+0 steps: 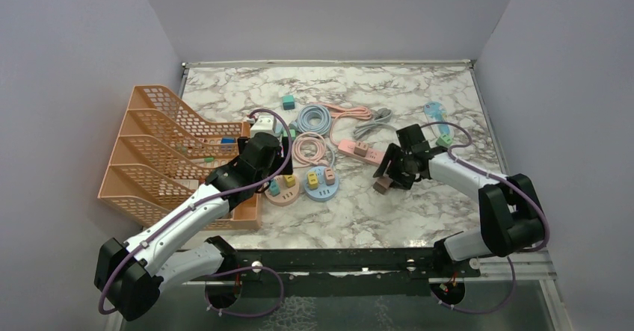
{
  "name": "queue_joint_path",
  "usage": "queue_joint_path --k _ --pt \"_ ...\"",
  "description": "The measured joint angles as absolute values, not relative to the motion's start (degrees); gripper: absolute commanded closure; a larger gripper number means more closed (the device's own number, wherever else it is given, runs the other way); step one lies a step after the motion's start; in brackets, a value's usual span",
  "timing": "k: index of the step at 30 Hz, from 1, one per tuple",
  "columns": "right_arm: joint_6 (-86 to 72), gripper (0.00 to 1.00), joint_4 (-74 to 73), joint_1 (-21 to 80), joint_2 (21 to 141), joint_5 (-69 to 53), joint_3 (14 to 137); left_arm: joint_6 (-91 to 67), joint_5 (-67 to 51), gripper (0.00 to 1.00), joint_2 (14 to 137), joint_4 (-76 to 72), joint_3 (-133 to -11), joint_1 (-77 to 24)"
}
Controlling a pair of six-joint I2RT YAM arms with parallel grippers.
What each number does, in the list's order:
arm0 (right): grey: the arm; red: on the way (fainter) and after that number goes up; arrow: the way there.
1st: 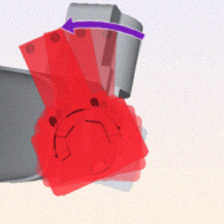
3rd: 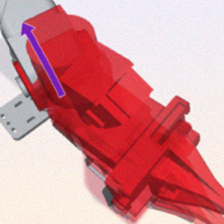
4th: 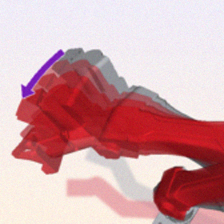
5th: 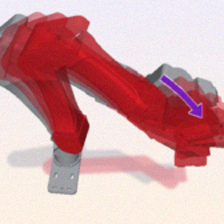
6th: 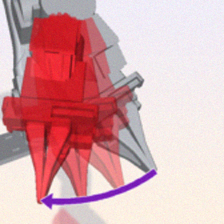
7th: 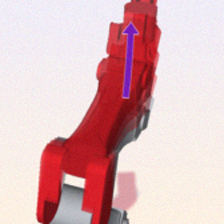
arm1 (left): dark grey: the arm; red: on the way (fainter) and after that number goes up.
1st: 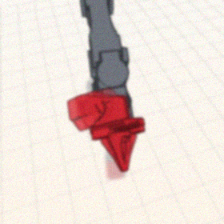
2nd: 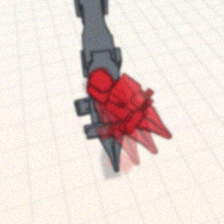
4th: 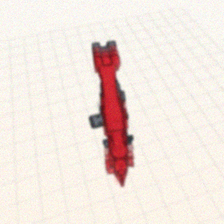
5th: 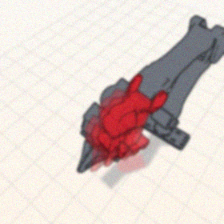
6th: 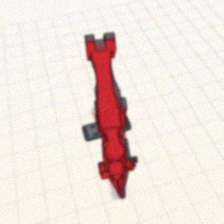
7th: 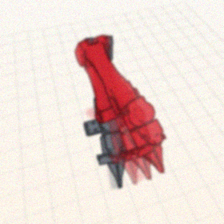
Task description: Insert the plug
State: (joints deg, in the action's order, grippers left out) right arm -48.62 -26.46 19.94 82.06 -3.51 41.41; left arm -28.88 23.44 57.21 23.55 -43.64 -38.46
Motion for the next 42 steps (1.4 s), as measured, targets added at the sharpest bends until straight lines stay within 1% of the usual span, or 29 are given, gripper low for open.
queue_joint_path --k 4,7,9,13,16,22,28,34,38,42 --pt "-49.47 0.51 -25.93 20.12 83.29 -3.49 42.02 -28.86 23.33 0.12 57.21 23.53 -43.64 -38.46" --pt "-49.63 0.53 -25.56 20.32 83.74 -3.46 42.06 -28.86 23.31 0.12 57.21 23.53 -43.64 -38.46" --pt "-49.54 0.52 -25.5 20.43 83.74 -3.36 42.06 -28.86 23.31 0.12 57.21 23.53 -43.64 -38.46" --pt "-48.97 0.43 -25.43 20.69 83.66 -2.74 42.06 -28.86 23.44 0.09 57.21 23.68 -43.62 -38.46" --pt "-48.05 0.39 -25.5 20.86 83.02 -1.61 42.06 -28.99 24.77 0.07 57.23 24.8 -43.64 -38.19" --pt "-46.24 0.38 -25.87 20.99 81.93 0.23 42.06 -29.63 28.29 0.06 57.6 29.19 -44.27 -34.65" --pt "-45.67 0.38 -26.09 20.99 81.91 0.6 42.06 -33.5 29.87 0.06 57.54 33.21 -44.6 -30.85" --pt "-45.15 0.38 -26.2 20.99 81.91 0.6 42.26 -36.88 30.3 0.19 56.42 36.97 -44.56 -25.74" --pt "-44.99 0.38 -26.26 20.99 81.91 0.58 42.52 -37.6 30.48 0.23 56.38 38.09 -44.56 -20.47" --pt "-44.71 0.38 -26.28 20.99 81.91 0.56 42.59 -37.87 30.41 0.26 57.95 37.87 -44.56 -15.38"
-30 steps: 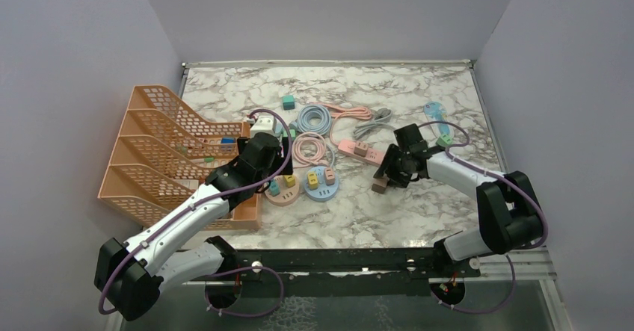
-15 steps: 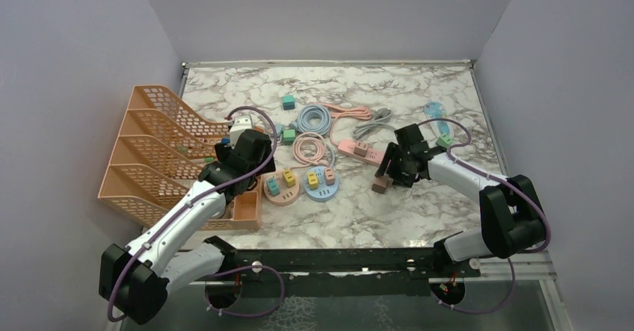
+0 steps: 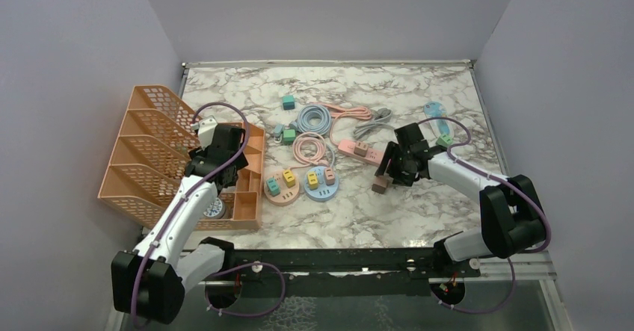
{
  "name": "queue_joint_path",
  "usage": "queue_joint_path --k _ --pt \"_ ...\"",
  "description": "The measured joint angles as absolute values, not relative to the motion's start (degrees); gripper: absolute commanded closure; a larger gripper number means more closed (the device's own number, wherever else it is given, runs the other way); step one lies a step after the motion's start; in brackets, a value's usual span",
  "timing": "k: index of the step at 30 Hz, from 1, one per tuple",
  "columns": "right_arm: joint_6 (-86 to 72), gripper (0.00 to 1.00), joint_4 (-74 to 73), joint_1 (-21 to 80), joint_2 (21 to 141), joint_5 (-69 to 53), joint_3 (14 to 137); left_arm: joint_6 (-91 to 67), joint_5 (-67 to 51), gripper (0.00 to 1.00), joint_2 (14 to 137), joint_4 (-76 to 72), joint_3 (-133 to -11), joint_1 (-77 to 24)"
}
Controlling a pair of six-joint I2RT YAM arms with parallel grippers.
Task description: Insert the plug
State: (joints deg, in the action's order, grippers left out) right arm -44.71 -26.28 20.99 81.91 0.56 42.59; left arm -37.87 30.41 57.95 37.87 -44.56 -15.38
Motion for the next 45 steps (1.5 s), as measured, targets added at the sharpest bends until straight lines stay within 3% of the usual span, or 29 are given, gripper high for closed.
queue_joint_path --k 21,28,32,39,45 --pt "-43.88 0.43 -32.18 25.23 88.62 0.78 48.9 -37.82 27.88 0.25 59.13 36.49 -44.56 -14.31" --pt "-47.03 0.61 -34.94 29.26 89.69 3.18 50.57 -37.39 26.13 0.25 58.39 36.49 -44.56 -14.31" --pt "-48.27 0.66 -35.18 29.43 89.17 3.68 50.59 -36.69 24.4 0.25 58.24 36.49 -44.82 -14.39" --pt "-50.26 0.66 -33.87 29.45 82.74 3.07 50.5 -33.78 15.46 0.25 58.15 33.85 -47.88 -17.02" --pt "-55.57 0.66 -29.02 29.45 73.84 -0.45 49.5 -31.0 1.17 0.22 58.15 25.45 -48.21 -23.03"
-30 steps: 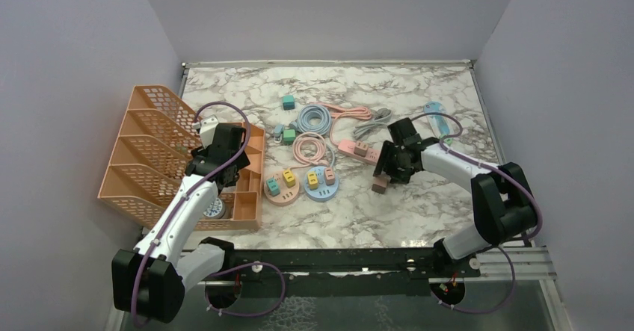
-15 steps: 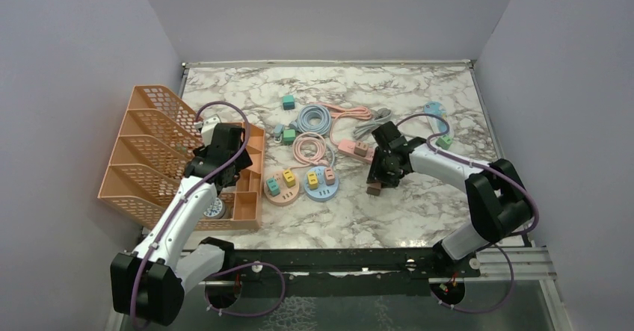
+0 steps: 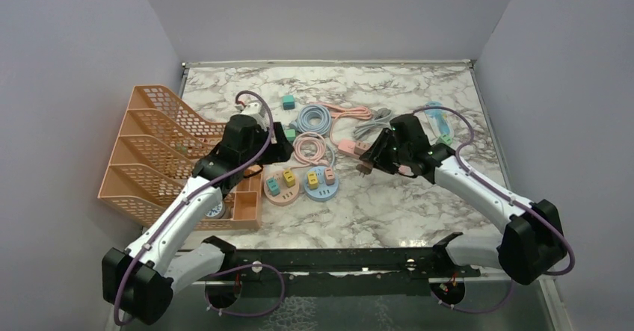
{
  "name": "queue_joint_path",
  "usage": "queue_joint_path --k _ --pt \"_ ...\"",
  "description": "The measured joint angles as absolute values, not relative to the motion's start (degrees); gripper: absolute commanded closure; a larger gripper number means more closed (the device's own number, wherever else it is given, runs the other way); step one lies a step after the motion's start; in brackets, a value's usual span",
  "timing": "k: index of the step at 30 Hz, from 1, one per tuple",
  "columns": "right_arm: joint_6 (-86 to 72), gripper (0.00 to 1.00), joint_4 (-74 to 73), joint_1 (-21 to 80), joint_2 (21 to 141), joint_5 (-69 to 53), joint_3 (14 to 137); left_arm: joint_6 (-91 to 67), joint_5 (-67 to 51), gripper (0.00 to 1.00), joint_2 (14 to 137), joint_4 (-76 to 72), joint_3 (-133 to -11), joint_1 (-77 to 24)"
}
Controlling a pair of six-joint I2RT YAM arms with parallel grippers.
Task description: Insert the plug
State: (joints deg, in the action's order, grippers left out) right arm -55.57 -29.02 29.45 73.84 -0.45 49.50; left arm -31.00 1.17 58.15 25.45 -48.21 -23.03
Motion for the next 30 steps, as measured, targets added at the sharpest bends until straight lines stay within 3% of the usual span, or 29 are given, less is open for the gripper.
queue_joint_path --k 6,17,22,30 --pt "-61.01 0.66 -21.61 29.45 68.49 -6.44 46.72 -30.24 -13.85 0.14 58.04 8.91 -44.6 -31.79" --pt "-67.88 0.66 -14.87 29.45 65.84 -11.88 46.26 -32.71 -24.97 0.18 71.02 -10.33 -44.14 -38.13" --pt "-70.02 0.66 -13.15 29.45 65.3 -12.64 45.28 -34.7 -24.93 0.3 76.66 -14.06 -46.41 -41.8" --pt "-69.97 0.64 -11.86 29.45 65.3 -13.56 44.97 -39.86 -21.67 0.71 79.42 -18.35 -46.5 -42.41"
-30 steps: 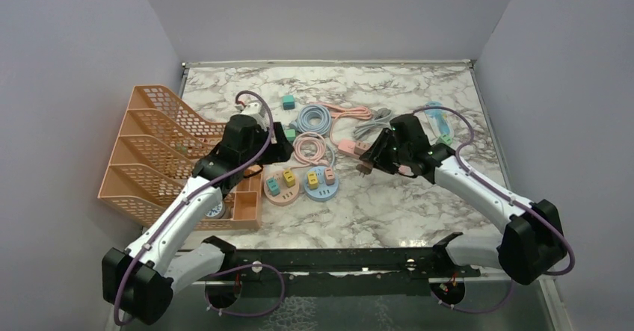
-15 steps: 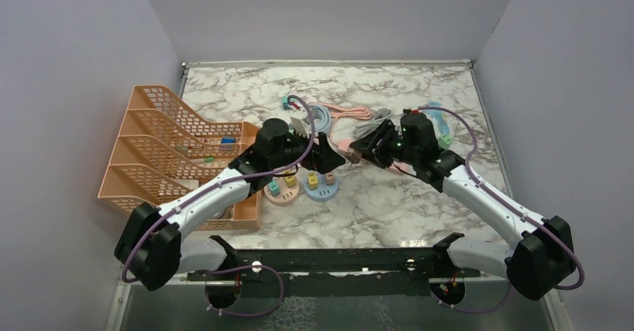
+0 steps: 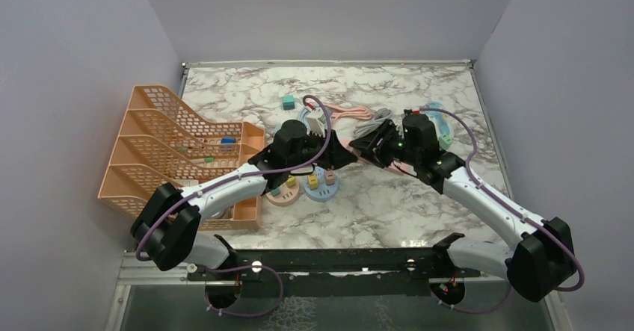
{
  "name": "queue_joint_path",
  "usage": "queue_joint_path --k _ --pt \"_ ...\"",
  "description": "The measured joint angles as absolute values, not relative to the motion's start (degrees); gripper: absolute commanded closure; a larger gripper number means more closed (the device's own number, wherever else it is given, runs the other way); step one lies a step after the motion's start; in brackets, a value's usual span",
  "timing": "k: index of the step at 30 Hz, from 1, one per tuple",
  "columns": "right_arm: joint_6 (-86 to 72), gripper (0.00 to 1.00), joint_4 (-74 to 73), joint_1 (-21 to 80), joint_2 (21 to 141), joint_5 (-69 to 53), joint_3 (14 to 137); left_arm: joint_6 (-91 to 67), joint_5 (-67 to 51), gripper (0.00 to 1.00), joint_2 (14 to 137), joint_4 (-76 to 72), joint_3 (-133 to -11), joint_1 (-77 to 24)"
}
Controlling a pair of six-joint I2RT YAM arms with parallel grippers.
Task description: Insert the plug
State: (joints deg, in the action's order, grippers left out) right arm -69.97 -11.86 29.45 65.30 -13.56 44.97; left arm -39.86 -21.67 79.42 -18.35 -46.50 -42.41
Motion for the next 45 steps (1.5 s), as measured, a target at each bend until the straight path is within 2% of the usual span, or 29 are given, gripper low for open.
queue_joint_path --k 3,6,7,9,11,18,27,33,37,45 --pt "-69.1 0.54 -11.51 29.28 65.3 -13.61 44.86 -40.18 -20.32 0.79 79.4 -18.85 -46.5 -42.98" --pt "-67.24 0.26 -10.96 29.17 65.34 -13.87 44.86 -39.9 -19.79 0.83 79.37 -19.0 -46.5 -43.0" --pt "-66.46 0.2 -10.83 29.19 65.3 -14.7 44.86 -39.51 -19.57 0.83 79.37 -18.98 -46.5 -42.98" --pt "-63.22 0.11 -10.74 29.32 65.17 -15.92 44.95 -38.39 -19.38 0.83 79.29 -18.83 -46.48 -42.83" --pt "-59.27 0.08 -11.22 29.45 64.97 -16.58 45.52 -36.82 -19.66 0.84 78.87 -18.76 -46.35 -42.46" --pt "-36.58 0.1 -11.73 29.43 59.18 -23.51 48.77 -28.82 -27.44 0.84 72.2 -18.17 -44.05 -40.45" --pt "-15.9 0.23 -7.18 29.43 49.45 -43.51 48.05 -17.39 -37.87 0.84 62.3 -16.86 -42.89 -39.97" --pt "-6.44 0.28 -9.54 29.56 54.33 -53.87 48.97 -13.19 -45.06 0.84 61.21 -14.98 -42.89 -39.97" --pt "-1.37 0.41 -13.34 29.54 59.53 -57.39 52.64 -10.35 -49.19 0.85 61.87 -12.67 -43.16 -39.77" --pt "5.91 0.46 -19.73 29.54 65.08 -67.42 57.19 -7.07 -52.69 0.85 62.06 -10.94 -43.22 -39.77"
